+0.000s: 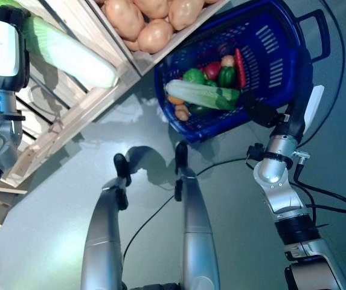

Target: Put vegetables into the basket

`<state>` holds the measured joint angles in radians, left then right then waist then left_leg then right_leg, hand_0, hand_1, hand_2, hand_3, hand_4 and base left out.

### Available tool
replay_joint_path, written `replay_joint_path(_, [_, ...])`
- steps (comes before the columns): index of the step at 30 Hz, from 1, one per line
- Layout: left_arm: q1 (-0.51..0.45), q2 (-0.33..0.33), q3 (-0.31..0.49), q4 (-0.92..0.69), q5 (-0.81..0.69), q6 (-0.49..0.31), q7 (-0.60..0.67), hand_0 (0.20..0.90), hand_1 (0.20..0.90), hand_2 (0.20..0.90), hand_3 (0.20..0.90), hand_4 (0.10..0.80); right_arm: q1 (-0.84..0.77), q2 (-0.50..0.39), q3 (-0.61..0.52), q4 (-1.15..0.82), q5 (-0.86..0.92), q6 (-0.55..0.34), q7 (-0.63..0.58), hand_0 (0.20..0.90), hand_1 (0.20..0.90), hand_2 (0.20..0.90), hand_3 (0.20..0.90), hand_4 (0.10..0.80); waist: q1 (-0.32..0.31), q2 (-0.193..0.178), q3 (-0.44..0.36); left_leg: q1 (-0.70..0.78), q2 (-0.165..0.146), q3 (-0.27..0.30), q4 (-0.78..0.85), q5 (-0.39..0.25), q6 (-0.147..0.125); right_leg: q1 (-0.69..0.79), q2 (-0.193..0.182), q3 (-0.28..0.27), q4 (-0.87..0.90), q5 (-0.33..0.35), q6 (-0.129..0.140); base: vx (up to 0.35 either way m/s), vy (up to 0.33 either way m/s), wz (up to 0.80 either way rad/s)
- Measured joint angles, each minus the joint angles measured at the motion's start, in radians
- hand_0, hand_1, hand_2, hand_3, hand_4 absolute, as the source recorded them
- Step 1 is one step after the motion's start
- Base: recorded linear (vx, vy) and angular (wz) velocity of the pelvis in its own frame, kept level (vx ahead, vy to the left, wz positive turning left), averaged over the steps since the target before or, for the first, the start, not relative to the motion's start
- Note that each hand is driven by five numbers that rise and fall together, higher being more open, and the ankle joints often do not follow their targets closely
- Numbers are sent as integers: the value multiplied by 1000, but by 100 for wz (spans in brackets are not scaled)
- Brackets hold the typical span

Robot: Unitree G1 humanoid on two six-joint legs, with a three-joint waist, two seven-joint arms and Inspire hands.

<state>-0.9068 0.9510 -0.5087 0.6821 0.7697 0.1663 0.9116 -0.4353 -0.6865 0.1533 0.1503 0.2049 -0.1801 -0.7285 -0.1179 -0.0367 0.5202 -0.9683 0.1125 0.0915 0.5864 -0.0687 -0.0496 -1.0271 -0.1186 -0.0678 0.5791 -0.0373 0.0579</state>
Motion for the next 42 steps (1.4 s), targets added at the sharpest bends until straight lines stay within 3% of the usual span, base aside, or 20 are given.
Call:
replay_joint_path(4, [89, -11, 66, -22, -48, -58, 28, 300, 300, 300, 300, 400, 10, 35, 1, -3, 0, 0, 0, 900, 900, 900, 900, 800, 3, -8, 0, 68, 0, -1, -45, 10, -9, 61, 5, 1, -25, 0, -1, 31, -33, 2])
replay_joint_path(14, [266, -111, 330, -219, -201, -209, 85, 300, 300, 300, 300, 400, 63, 127, -1, -42, -5, 1, 0, 900, 900, 900, 900, 800, 38, -15, 0, 314, 0, -1, -302, 102, -32, 271, 20, -21, -181, 24, -10, 21, -47, 4])
replay_joint_path(18, [334, -159, 360, -272, -289, -274, 51, 300, 300, 300, 300, 400, 80, 147, -2, -49, -5, 2, 6, 900, 900, 900, 900, 800, 56, -15, 0, 436, 1, 3, -398, 126, -34, 376, 25, -29, -240, 28, -7, 9, -44, -2])
replay_joint_path(22, [380, -214, 369, -312, -403, -331, -43, 300, 300, 300, 300, 400, 89, 151, -6, -55, -3, 1, 35, 900, 900, 900, 900, 800, 81, -15, 0, 536, 3, 2, -460, 139, -36, 472, 30, -50, -285, 30, -5, 48, -63, 2])
replay_joint_path(26, [438, -289, 374, -333, -585, -383, -213, 300, 300, 300, 300, 400, 98, 179, -11, -56, 0, -4, 110, 900, 900, 900, 900, 800, 105, -14, 0, 647, 6, -6, -517, 151, -36, 591, 36, -74, -345, 34, 0, 64, -54, 7])
replay_joint_path(32, [520, -412, 358, -343, -812, -394, -437, 300, 300, 300, 300, 400, 110, 197, -18, -57, 49, -23, 226, 900, 900, 900, 900, 800, 136, -14, 0, 748, 7, -10, -582, 163, -29, 729, 44, -91, -477, 77, 12, 96, -25, 5])
replay_joint_path(38, [591, -467, 326, -351, -959, -394, -613, 300, 300, 300, 300, 400, 134, 211, -19, -61, 121, -24, 372, 900, 900, 900, 900, 800, 146, -13, -1, 857, 3, -21, -649, 169, -26, 880, 46, -119, -606, 111, 24, 142, 8, 11])
replay_joint_path(42, [598, -471, 314, -362, -981, -390, -703, 300, 300, 300, 300, 400, 136, 209, -32, -88, 184, -23, 468, 900, 900, 900, 900, 800, 146, -12, -3, 895, -1, -29, -667, 169, -26, 943, 48, -133, -664, 125, 27, 133, 7, 9])
